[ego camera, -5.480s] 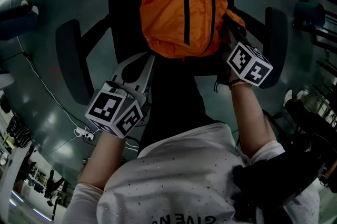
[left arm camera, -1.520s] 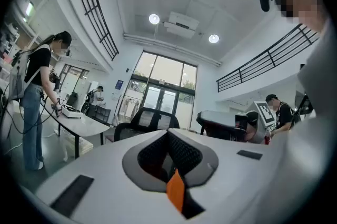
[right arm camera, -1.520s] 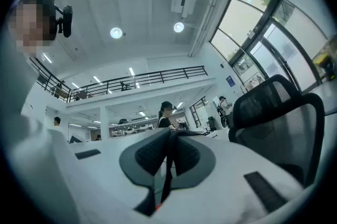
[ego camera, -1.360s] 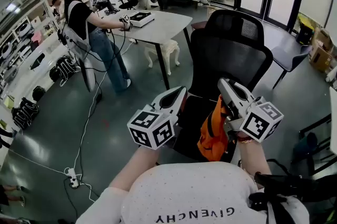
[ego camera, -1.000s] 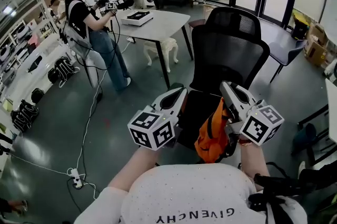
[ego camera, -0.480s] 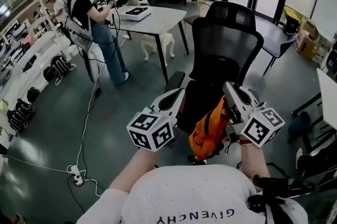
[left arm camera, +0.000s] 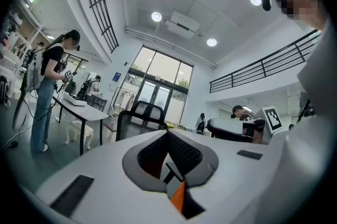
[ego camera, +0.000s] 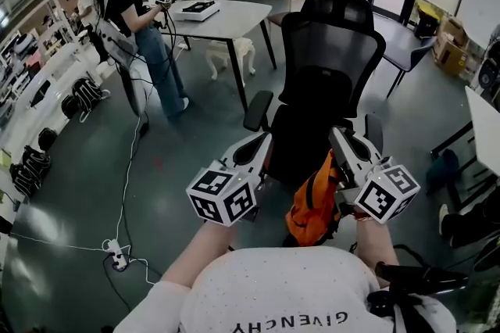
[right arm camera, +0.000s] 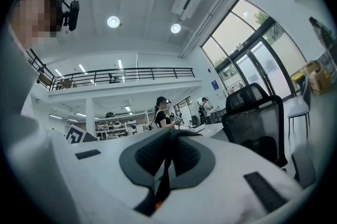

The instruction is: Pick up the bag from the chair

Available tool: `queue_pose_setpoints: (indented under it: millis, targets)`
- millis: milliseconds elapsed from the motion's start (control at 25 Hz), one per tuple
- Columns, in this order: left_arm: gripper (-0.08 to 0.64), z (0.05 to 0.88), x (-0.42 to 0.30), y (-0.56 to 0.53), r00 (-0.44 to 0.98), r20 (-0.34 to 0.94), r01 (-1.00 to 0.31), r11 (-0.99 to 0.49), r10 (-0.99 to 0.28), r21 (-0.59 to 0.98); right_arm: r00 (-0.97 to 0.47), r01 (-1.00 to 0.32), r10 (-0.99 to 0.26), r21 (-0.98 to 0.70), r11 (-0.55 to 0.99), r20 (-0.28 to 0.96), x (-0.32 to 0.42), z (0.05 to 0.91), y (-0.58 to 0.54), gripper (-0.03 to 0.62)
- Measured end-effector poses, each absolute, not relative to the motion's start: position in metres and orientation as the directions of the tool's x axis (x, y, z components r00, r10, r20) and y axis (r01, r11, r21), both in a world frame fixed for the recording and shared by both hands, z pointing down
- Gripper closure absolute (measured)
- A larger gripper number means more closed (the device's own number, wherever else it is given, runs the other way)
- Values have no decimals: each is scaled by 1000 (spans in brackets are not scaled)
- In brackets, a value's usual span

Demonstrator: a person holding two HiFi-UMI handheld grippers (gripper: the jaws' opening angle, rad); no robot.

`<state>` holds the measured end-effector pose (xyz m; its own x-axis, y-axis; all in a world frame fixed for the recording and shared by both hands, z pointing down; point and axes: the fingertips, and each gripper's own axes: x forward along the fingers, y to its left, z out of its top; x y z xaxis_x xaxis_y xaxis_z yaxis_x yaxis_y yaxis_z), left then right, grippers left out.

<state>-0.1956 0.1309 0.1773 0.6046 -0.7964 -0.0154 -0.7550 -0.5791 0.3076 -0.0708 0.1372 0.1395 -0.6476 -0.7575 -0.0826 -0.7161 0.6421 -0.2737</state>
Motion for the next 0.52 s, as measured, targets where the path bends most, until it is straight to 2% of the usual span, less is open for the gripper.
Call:
queue_pose_setpoints:
  millis: [520]
  targets:
    - [554,180,-188,145,619,-7,-744,-590,-785,314,-633,-743,-772,-231,628,-60,-68,140,152,595]
